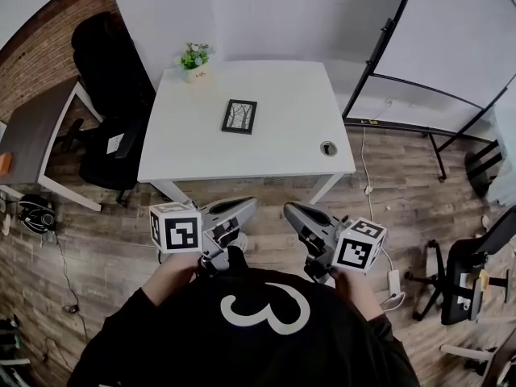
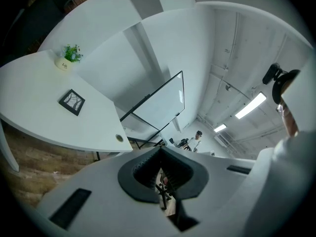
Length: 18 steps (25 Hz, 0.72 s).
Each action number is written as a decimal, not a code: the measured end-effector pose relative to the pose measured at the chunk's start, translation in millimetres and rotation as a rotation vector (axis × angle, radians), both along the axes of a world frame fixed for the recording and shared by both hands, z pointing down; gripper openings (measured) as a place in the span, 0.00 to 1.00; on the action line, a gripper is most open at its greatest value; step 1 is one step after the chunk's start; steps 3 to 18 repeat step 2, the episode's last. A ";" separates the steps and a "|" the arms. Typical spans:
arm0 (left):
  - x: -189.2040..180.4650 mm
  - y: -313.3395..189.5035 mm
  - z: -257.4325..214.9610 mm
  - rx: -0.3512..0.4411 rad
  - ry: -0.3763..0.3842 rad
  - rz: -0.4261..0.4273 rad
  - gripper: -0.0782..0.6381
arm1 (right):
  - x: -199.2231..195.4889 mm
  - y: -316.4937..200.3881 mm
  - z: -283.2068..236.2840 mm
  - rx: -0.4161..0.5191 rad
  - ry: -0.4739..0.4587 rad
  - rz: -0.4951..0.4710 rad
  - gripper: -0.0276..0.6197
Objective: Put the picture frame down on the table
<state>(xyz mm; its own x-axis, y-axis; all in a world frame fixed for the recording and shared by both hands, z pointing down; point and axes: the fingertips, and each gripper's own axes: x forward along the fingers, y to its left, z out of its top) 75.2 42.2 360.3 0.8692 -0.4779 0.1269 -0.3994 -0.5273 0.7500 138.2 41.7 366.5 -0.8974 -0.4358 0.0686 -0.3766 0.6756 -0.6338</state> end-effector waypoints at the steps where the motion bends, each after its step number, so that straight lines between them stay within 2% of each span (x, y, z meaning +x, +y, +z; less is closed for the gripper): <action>1: 2.5 1.3 -0.6 -0.001 0.001 0.002 0.13 | 2.4 1.9 -0.5 0.001 -0.002 0.002 0.08; 18: 5.0 2.6 -1.1 -0.003 0.002 0.003 0.13 | 4.8 3.7 -1.0 0.001 -0.003 0.005 0.08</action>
